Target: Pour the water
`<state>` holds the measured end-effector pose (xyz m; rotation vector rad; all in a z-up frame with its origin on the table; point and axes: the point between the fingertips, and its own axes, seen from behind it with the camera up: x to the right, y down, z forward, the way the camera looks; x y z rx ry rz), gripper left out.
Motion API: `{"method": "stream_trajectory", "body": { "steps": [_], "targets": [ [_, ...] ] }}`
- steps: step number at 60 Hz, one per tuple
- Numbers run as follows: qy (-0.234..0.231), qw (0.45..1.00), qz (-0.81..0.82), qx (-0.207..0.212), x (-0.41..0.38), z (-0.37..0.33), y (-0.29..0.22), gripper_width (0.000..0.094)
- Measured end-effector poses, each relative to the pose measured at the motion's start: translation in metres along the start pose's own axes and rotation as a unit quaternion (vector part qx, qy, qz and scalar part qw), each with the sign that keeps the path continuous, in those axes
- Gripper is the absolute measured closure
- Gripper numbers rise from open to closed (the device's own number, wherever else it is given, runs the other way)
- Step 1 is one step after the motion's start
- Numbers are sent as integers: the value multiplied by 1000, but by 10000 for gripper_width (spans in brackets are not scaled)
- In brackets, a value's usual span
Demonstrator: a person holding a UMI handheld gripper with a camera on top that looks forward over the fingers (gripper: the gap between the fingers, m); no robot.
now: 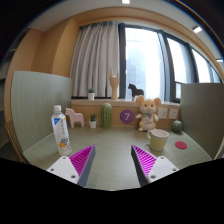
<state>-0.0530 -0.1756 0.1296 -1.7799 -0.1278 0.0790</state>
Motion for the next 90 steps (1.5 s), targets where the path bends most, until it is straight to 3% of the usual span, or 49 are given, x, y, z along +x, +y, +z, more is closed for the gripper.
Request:
{"method": "stream_trajectory", "body": {
  "steps": [13, 28, 59, 80, 90],
  "targets": [
    [-14, 1000, -10, -10, -57, 12, 26, 218],
    [-67, 997, 20, 14, -168, 30, 28, 208],
    [-56, 998, 6, 26, -230, 148, -2, 212],
    [-53, 998, 0, 45, -230, 165, -7, 582],
    [-64, 997, 14, 43, -226, 163, -7, 581]
  ]
}}
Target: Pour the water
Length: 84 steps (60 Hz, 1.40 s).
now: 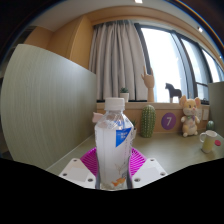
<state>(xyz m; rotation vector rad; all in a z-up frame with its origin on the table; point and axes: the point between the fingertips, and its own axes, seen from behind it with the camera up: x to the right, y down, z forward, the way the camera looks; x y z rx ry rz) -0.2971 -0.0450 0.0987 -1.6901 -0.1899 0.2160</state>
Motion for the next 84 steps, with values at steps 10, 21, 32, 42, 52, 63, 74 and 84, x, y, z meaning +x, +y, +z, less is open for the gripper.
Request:
{"method": "stream_trajectory", "body": {
  "steps": [10, 21, 32, 42, 52, 63, 74, 84],
  "targets": [
    [11, 997, 76, 4, 50, -3, -17, 581],
    [22, 969, 243, 35, 139, -4, -50, 580],
    [13, 900, 427, 81, 220, -1, -78, 581],
    [-6, 794, 593, 131, 282, 1, -95, 582],
    [-24, 672, 716, 188, 334, 2, -109, 582],
    [-37, 535, 811, 231, 378, 3, -109, 581],
    [-42, 423, 866, 263, 411, 4, -104, 578],
    [-38, 369, 889, 268, 424, 5, -92, 576]
  ]
}}
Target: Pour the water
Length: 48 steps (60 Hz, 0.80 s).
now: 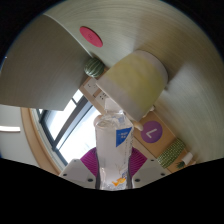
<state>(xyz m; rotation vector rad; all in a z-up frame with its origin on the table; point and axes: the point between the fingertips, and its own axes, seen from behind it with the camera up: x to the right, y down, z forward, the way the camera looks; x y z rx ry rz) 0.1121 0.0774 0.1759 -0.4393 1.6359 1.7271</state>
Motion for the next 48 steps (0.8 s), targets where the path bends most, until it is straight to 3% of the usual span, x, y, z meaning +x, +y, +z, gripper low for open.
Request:
{"method": "stream_trajectory", "body": {
  "steps": [11, 19, 26, 31, 48],
  "targets": [
    [5, 997, -76, -29, -3, 1, 20, 575],
    [16, 949, -299, -102, -9, 3, 71, 580],
    [31, 837, -525, -151, -9, -1, 95, 580],
    [42, 737, -657, -154, -20, -3, 91, 579],
    [89, 437, -894, -50, -100, 4, 23, 552]
  ]
}}
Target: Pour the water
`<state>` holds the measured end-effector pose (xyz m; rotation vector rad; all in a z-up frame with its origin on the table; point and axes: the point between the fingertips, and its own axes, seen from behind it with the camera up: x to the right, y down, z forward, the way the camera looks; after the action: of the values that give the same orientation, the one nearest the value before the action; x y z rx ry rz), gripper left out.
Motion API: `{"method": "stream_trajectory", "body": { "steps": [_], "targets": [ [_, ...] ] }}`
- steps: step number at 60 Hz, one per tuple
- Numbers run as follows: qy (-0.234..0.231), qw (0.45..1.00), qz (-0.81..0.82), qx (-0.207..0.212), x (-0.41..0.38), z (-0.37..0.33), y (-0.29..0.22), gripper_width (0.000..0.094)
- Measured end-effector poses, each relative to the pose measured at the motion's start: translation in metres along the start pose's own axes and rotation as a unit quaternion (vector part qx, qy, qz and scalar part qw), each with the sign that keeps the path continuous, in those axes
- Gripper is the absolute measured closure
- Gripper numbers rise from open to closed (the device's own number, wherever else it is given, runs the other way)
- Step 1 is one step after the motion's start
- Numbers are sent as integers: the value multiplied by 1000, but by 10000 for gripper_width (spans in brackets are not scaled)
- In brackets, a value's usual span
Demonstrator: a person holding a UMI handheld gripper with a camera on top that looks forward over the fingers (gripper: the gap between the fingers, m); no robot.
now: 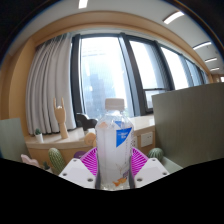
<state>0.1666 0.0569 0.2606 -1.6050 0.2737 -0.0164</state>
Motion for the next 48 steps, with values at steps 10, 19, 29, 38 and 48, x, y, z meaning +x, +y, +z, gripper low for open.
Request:
{"method": "stream_trajectory", "body": {
  "steps": [10, 19, 29, 38, 48],
  "targets": [
    [91, 992, -83, -3, 81, 1, -3, 552],
    [128, 989, -76, -2, 141, 15, 15, 553],
    [163, 982, -88, -36, 192, 29, 62, 551],
    [173, 980, -85, -57, 219, 42, 106, 550],
    [176, 980, -75, -51, 227, 43, 130, 544]
  ]
}}
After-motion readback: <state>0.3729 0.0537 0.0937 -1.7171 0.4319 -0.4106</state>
